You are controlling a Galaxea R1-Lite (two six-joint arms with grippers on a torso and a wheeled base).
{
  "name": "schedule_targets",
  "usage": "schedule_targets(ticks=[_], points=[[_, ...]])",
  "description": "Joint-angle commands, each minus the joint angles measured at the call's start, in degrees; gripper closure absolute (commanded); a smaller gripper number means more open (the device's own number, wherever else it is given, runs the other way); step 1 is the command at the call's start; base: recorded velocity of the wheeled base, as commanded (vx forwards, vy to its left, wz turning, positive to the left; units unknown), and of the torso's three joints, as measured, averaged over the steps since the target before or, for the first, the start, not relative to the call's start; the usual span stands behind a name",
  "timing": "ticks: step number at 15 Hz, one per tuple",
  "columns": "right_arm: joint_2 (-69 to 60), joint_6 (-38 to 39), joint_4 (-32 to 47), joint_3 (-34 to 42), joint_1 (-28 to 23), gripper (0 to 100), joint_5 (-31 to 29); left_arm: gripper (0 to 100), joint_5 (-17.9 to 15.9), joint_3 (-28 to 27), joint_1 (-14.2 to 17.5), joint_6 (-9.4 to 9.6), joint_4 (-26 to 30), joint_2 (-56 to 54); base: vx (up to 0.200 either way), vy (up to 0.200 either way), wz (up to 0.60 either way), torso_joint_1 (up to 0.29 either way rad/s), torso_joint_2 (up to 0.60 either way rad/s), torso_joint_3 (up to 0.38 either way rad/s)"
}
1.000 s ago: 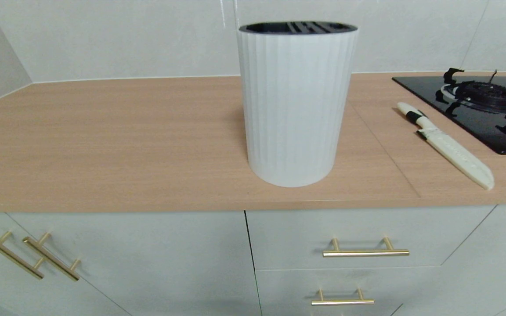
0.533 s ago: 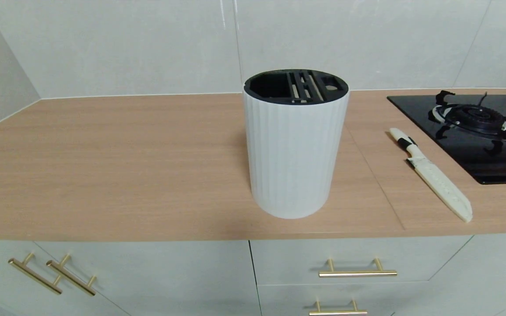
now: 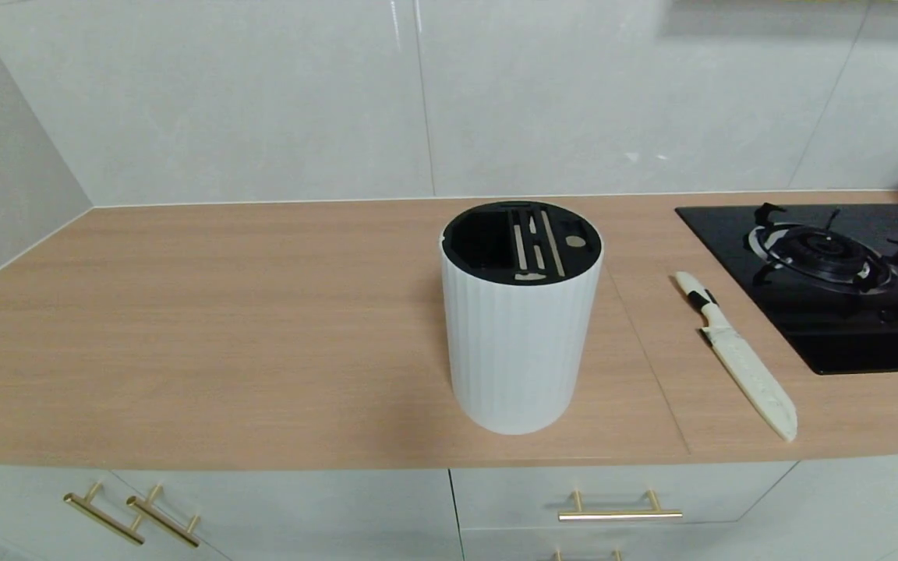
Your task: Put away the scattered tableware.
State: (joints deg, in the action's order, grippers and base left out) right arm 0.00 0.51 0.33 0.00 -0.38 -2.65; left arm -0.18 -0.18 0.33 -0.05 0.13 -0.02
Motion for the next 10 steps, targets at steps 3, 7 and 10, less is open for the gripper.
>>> schedule_targets(ticks=[3, 7, 10], points=[[0.1, 0.0, 0.0, 0.0, 0.0, 0, 0.0, 0, 0.0, 0.0, 0.0, -0.04, 0.0, 0.0, 0.000, 0.000, 0.00, 0.263, -0.54, -0.277], [0.1, 0.0, 0.0, 0.0, 0.0, 0, 0.0, 0, 0.0, 0.0, 0.0, -0.04, 0.0, 0.0, 0.000, 0.000, 0.00, 0.279, -0.58, -0.293], [0.1, 0.0, 0.0, 0.0, 0.0, 0, 0.0, 0, 0.0, 0.0, 0.0, -0.04, 0.0, 0.0, 0.000, 0.000, 0.00, 0.295, -0.61, -0.307]])
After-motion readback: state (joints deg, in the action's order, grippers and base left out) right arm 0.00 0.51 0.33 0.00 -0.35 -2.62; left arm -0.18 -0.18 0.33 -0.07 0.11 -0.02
